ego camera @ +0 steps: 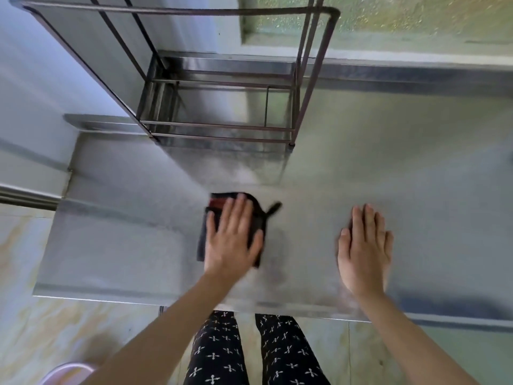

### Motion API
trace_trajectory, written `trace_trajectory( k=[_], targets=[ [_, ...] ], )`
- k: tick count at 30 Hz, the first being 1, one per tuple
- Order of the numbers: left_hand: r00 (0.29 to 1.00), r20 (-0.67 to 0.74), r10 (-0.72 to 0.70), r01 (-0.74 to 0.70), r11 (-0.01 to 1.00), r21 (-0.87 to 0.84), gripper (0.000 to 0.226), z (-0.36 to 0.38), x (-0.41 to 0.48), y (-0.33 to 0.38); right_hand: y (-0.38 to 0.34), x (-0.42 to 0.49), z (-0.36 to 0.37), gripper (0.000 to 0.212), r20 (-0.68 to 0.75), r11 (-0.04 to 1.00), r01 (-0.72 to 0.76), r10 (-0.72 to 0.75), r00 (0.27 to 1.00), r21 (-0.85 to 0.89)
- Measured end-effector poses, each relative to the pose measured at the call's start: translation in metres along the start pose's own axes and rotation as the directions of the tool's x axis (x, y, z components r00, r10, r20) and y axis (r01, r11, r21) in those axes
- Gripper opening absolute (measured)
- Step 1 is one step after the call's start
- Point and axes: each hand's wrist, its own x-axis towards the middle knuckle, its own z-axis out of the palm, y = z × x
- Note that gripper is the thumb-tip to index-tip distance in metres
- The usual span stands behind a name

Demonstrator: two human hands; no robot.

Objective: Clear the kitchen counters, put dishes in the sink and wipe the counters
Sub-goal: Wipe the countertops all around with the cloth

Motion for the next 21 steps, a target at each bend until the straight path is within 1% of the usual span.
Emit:
trace_trajectory(
  k=[2, 3, 5, 6, 7, 8, 10, 12, 13, 14, 15, 16, 18, 19, 21],
  targets=[
    [0.968, -0.011, -0.252, 0.251, 0.967, -0.049, 0.065, -0.004, 0.014, -0.010, 0.000, 0.001, 0.000, 0.055, 0.002, 1.000, -0.001, 0.001, 1.000, 0.002],
    [0.941, 0.004, -0.337, 0.337, 0.938, -0.080, 0.067, -0.005, 0.017, -0.009, 0.001, 0.001, 0.001, 0.055, 0.004, 1.000, 0.003, -0.003, 1.000, -0.002],
    [0.908, 0.002, -0.419, 0.416, 0.902, -0.115, 0.068, -0.005, 0.019, 0.005, 0.002, 0.001, 0.002, 0.055, 0.008, 1.000, 0.015, -0.015, 1.000, -0.007],
    [0.907, -0.004, -0.421, 0.418, 0.901, -0.114, 0.068, -0.004, 0.016, 0.016, 0.003, 0.001, 0.002, 0.055, 0.012, 1.000, 0.017, -0.016, 1.000, -0.008],
    [0.921, -0.014, -0.390, 0.387, 0.917, -0.096, 0.067, -0.001, 0.010, 0.030, 0.003, 0.001, 0.003, 0.055, 0.016, 1.000, 0.017, -0.016, 1.000, -0.011],
    [0.945, -0.027, -0.326, 0.323, 0.944, -0.067, 0.066, 0.003, 0.001, 0.046, 0.003, 0.001, 0.003, 0.055, 0.018, 1.000, 0.017, -0.017, 1.000, -0.013],
    [0.992, 0.006, -0.130, 0.130, 0.991, -0.032, 0.065, 0.009, -0.025, 0.076, 0.003, 0.001, 0.002, 0.054, 0.024, 1.000, 0.019, -0.018, 1.000, -0.015],
    [0.996, 0.073, 0.056, -0.054, 0.998, -0.033, 0.065, 0.012, -0.047, 0.091, 0.004, 0.001, 0.001, 0.056, 0.050, 1.000, 0.029, -0.029, 0.998, -0.010],
    [0.989, 0.088, 0.118, -0.116, 0.993, -0.026, 0.065, 0.012, -0.053, 0.090, 0.004, 0.001, 0.001, 0.057, 0.061, 0.999, 0.035, -0.035, 0.998, -0.006],
    [0.985, 0.089, 0.149, -0.149, 0.989, -0.009, 0.065, 0.012, -0.052, 0.084, 0.005, 0.001, 0.001, 0.058, 0.064, 0.999, 0.037, -0.037, 0.997, -0.004],
    [0.987, 0.082, 0.140, -0.141, 0.990, 0.011, 0.065, 0.011, -0.047, 0.075, 0.004, 0.002, 0.000, 0.058, 0.059, 0.999, 0.036, -0.036, 0.998, -0.002],
    [0.993, 0.071, 0.089, -0.091, 0.996, 0.019, 0.065, 0.008, -0.040, 0.063, 0.004, 0.002, 0.000, 0.057, 0.054, 0.999, 0.032, -0.032, 0.998, 0.000],
    [0.995, 0.043, -0.088, 0.088, 0.996, 0.007, 0.067, 0.002, -0.022, 0.034, 0.003, 0.001, 0.000, 0.055, 0.048, 1.000, 0.029, -0.028, 0.998, -0.007],
    [0.983, 0.055, -0.174, 0.175, 0.985, -0.011, 0.069, 0.000, -0.013, 0.018, 0.004, 0.002, 0.001, 0.054, 0.047, 0.999, 0.031, -0.030, 0.998, -0.012],
    [0.959, 0.074, -0.273, 0.276, 0.960, -0.041, 0.072, -0.007, -0.001, -0.004, 0.005, 0.002, 0.002, 0.053, 0.042, 0.999, 0.033, -0.032, 0.999, -0.011]
  ],
)
